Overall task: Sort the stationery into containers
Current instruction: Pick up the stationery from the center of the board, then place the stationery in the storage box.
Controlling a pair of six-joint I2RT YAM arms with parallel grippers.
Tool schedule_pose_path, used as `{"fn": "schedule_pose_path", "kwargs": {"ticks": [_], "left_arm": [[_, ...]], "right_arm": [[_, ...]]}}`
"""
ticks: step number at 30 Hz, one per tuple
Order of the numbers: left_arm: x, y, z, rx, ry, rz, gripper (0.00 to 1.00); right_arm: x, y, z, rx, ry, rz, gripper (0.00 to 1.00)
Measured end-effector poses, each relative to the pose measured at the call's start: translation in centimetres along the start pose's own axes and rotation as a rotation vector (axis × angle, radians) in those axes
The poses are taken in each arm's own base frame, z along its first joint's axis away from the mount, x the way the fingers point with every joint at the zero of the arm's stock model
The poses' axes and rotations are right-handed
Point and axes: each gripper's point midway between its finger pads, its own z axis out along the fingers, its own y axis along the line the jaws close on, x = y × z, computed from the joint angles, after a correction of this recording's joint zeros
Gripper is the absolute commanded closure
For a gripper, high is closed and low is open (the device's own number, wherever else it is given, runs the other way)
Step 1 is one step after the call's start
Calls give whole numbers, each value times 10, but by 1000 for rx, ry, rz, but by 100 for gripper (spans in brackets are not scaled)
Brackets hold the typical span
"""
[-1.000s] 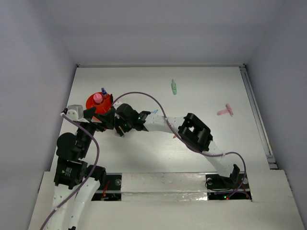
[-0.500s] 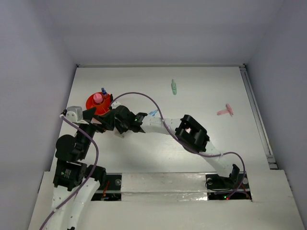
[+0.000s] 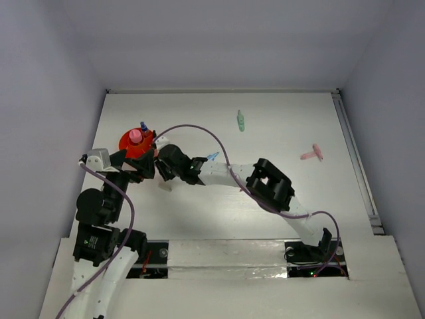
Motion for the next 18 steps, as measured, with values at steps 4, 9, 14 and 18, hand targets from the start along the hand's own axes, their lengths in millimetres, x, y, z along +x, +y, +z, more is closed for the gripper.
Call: {"fn": "schedule_pose_path", "kwargs": {"ticks": [4,9,14,18], "left_arm": [[-6,12,-2,-67,-30,-1,1],[-6,23,-3,-127,-37,-5,1],[-5,27,-4,-152,-36,-9,1],[-5,28,-4,-156,-37,-9,1]], "right_arm": [[-54,17,-13,-80,-163,32,77],[-118,37,-29,-166,-356,63,78],[-169,56,-36,-240,-499,76,77],[-182,64,-30,-272,-553,73,77]]}}
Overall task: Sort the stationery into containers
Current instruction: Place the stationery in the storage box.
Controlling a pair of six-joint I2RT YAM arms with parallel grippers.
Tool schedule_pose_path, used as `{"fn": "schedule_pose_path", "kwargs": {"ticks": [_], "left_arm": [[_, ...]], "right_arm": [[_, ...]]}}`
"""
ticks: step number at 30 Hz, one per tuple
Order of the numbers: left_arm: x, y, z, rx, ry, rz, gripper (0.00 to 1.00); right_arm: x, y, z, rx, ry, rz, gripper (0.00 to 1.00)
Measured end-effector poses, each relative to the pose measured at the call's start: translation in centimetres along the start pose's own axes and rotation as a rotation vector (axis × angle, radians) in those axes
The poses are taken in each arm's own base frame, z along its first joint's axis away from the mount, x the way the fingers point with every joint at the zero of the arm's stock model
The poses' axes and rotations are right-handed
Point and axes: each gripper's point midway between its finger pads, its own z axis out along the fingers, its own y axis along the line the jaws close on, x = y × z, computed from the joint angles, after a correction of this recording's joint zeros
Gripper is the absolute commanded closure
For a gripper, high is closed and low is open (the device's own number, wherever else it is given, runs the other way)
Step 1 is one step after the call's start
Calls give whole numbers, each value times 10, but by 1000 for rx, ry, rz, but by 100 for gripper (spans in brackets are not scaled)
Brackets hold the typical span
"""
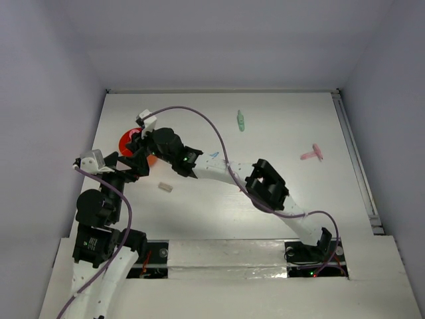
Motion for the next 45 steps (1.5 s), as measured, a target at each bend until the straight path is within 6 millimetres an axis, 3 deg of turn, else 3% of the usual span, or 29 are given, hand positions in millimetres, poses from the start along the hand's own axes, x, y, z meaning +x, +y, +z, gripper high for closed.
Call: {"fn": "schedule_pose_path", "kwargs": {"ticks": [7,11,18,25,34,40,42,45], "left_arm": [[0,0,0,-1,0,0,1],[0,0,0,-1,0,0,1],[0,0,0,0,0,0,1],[0,0,0,-1,0,0,1],[0,2,0,-13,0,-9,1],[1,4,0,-28,1,-14,1],[1,5,0,-34,2,-21,1],[-4,2,1,-39,15,-42,1]], "right_arm": [[40,-8,8,4,45,-4,75],[52,-10,10,6,56,-10,72],[54,-12,14,9,33,-22,66],[57,-14,18,13,27,-20,49],[59,-14,17,9,18,-16,44],[76,-16,1,7,61,4,44],[74,-13,-10,1,76,6,44],[55,-3,-33,-22,71,10,44]]}}
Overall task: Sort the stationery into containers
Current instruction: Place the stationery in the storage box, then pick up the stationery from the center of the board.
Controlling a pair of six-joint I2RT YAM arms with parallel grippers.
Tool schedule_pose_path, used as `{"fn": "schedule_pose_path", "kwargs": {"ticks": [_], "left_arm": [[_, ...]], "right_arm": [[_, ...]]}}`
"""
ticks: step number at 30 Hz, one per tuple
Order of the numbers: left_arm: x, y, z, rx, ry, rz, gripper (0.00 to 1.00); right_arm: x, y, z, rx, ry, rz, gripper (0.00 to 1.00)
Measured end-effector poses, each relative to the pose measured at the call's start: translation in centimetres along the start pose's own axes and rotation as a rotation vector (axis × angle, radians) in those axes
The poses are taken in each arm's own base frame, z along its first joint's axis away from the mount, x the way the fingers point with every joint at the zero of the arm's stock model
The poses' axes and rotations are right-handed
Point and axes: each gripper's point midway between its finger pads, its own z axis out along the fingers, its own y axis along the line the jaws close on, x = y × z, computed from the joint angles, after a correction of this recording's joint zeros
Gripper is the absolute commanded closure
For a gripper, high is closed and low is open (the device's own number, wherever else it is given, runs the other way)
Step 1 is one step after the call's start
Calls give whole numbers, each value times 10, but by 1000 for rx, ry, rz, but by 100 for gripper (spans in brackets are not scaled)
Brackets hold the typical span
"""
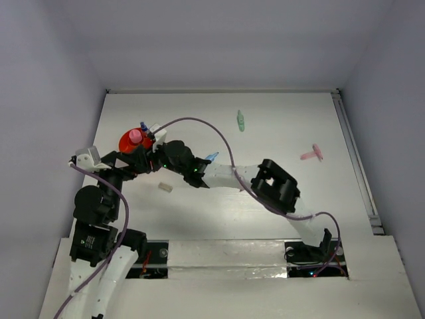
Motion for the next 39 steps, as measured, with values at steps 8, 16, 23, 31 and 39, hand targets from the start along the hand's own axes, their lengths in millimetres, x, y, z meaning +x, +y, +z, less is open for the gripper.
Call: {"fn": "schedule_pose_path", "kwargs": {"ticks": [8,16,23,31,39], "left_arm": [[-13,-29,19,45,63,-104,14],[138,17,17,-127,455,-202,47],[201,42,0,-281,612,-300,10],[261,70,1,-425,758,-271,22],[288,85,4,-495,815,-232,38]], "right_arm": [[-104,27,-110,-16,-126,28,53],[-62,-37,-235,168,31,97,57],[-21,-90,-306,281,186,162,54],[4,-84,-310,178,302,200,54],[28,-71,-302,81,384,235,54]]}}
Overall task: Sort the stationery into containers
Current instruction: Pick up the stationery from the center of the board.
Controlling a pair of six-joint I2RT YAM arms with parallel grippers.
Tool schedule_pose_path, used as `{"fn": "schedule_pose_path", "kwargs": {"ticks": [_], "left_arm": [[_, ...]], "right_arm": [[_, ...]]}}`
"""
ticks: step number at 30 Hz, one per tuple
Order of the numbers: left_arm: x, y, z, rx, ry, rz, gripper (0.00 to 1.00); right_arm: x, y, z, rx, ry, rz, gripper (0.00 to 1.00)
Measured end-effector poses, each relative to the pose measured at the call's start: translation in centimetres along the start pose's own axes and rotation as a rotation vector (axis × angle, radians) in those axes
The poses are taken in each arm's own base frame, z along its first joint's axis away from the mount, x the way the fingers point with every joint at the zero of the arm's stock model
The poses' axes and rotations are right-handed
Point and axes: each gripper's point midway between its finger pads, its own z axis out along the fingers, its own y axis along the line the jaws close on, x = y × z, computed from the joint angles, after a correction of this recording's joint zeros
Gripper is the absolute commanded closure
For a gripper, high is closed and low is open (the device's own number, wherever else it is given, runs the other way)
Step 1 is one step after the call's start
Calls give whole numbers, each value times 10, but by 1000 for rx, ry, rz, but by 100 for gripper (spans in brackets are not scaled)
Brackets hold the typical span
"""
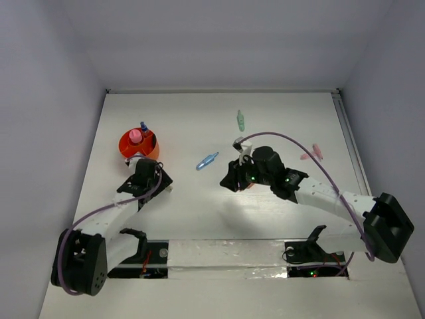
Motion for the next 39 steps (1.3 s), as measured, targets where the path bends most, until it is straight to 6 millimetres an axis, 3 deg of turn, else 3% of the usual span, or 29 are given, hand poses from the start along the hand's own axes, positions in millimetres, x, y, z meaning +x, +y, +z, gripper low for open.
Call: {"fn": "schedule_pose_path", "kwargs": {"ticks": [1,3,5,13,17,19,20,23,27,31,35,39], "left_arm": [[1,1,3,-9,5,6,42],[2,2,10,-20,9,8,60],[2,1,15,-21,9,19,68],[-3,-7,26,-23,13,52,81],[-4,-8,27,-42,32,95,97],[-4,-8,27,-49,41,119,93],[-3,-9,27,-50,45,130,82],[-1,-9,29,-63,46,170,61],[0,-20,32,-48,40,203,59],[1,-26,35,-50,38,237,69],[3,-29,37,-56,41,264,100],[3,-30,36,-62,40,275,100]], "right_arm": [[0,1,1,-8,1,2,54],[1,3,3,-21,3,3,54],[1,4,5,-31,1,4,54],[0,5,7,-40,-2,6,54],[1,3,7,-32,-3,6,53],[0,2,7,-25,-7,6,53],[0,2,6,-23,-9,6,53],[-2,2,5,-20,-17,4,53],[-5,3,3,-21,-26,2,53],[-6,4,3,-22,-30,1,53],[-8,2,1,-9,-39,0,53],[-12,1,-5,5,-65,-5,53]]}}
